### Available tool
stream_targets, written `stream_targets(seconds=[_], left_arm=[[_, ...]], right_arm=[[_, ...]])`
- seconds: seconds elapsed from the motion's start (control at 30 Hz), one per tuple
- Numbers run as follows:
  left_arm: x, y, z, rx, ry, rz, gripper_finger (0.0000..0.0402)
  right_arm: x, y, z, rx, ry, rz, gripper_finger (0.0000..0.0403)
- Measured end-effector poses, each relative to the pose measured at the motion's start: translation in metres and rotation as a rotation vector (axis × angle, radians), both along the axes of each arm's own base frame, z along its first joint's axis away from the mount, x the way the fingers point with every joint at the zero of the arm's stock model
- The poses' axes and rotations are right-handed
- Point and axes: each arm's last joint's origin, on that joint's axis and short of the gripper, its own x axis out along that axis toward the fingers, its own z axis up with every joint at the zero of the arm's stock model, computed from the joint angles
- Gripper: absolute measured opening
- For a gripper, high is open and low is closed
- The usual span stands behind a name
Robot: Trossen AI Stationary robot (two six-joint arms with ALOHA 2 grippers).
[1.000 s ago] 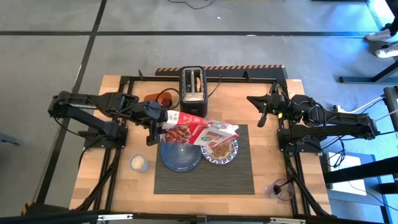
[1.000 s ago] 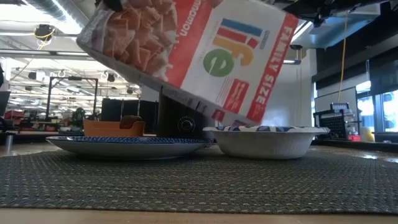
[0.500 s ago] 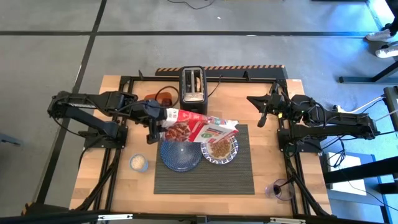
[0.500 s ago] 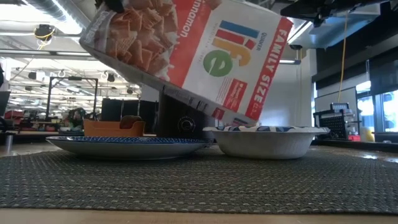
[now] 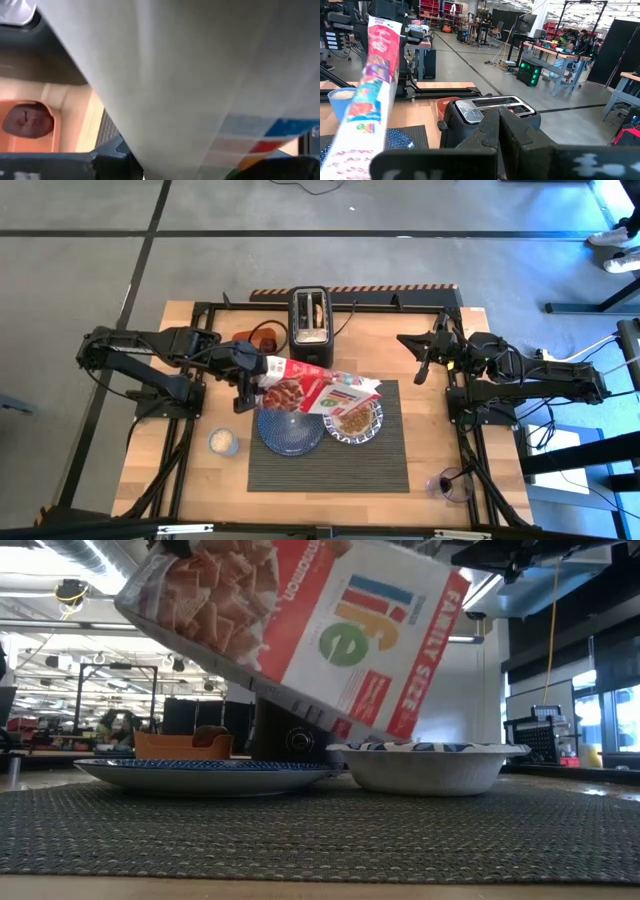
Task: Arrange a breakfast setting
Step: Pour the cereal into the blue patterned bowl from the cereal box
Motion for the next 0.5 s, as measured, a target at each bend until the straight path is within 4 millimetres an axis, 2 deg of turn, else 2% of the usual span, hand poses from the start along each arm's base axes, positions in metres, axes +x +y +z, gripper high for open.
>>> stream_targets(seconds=[0.2, 0.5], left_arm=[[0.0, -0.001, 0.0, -0.04, 0.004, -0.024, 0.0166], [-0.003, 0.0, 0.014, -0.012, -0.029, -0.009, 0.0166]], right_arm=[[0.0, 0.0, 0.0, 0.0, 0.0, 0.0, 0.0], [0.0, 0.0, 0.0, 0.0, -0.001, 0.0, 0.0]])
